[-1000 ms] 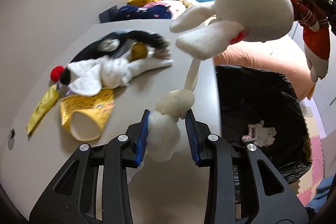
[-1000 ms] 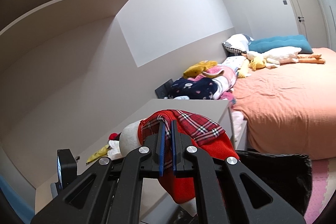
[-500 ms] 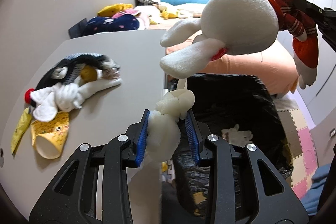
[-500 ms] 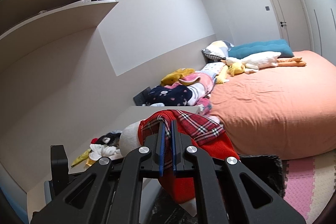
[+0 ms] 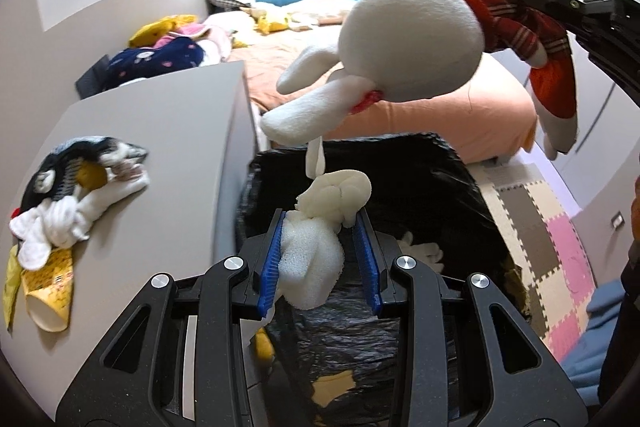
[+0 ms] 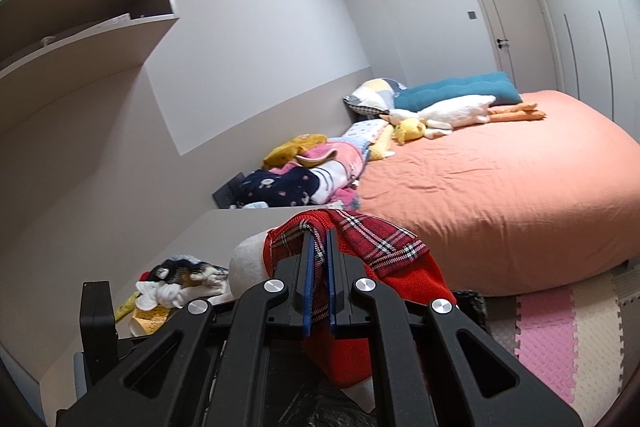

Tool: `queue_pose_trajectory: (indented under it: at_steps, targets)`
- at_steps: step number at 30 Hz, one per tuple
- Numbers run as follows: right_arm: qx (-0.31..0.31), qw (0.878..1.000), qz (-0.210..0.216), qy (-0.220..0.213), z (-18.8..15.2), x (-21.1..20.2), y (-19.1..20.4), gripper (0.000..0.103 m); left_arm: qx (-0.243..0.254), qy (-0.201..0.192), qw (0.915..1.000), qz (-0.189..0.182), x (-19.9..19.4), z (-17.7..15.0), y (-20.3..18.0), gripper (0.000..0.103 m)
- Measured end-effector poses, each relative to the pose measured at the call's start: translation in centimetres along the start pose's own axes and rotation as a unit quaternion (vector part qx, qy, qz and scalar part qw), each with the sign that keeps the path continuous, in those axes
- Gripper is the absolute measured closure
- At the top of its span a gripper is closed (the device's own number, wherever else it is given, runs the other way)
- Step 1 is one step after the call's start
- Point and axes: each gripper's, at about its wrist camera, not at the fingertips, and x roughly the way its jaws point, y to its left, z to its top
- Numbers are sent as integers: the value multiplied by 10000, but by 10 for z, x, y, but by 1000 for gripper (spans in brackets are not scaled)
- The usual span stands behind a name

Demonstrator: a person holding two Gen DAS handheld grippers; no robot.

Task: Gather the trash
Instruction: 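Carry the rabbit and white toy over the black bin and open both tools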

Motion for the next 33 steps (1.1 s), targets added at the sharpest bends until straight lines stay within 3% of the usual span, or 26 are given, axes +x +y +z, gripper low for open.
queue_pose_trajectory:
  at_steps: [2, 3, 4, 5, 6, 7, 18, 33]
  targets:
    - [53, 10000, -33, 68, 0, 1, -5, 94, 38, 105, 9998, -148, 5, 1, -6, 59]
    - [103, 9999, -51, 123, -1, 2, -8, 90, 60, 138, 9997, -202, 6, 1, -9, 40]
    - [194, 9996, -52, 174, -1, 4, -11, 73, 100, 176, 9996, -209, 9, 0, -13, 25]
    - [247, 9995, -102, 177, -1, 3, -13, 45, 138, 143, 9997, -166, 9, 0, -17, 6]
    - [268, 9994, -192, 127, -1, 2, -14, 36, 186, 75, 9997, -136, 9, -1, -20, 6]
    - [236, 9992, -313, 23, -1, -2, -14, 34, 298, 82, 9995, -117, 9, -2, -24, 6]
    - [250, 9989, -382, 72, -5, 3, -15, 30, 158, 122, 9998, 84, 6, -3, -9, 6]
    - [-53, 9989, -94, 450, -18, 38, 24, 30, -425, 156, 9969, 642, -2, -19, 49, 6]
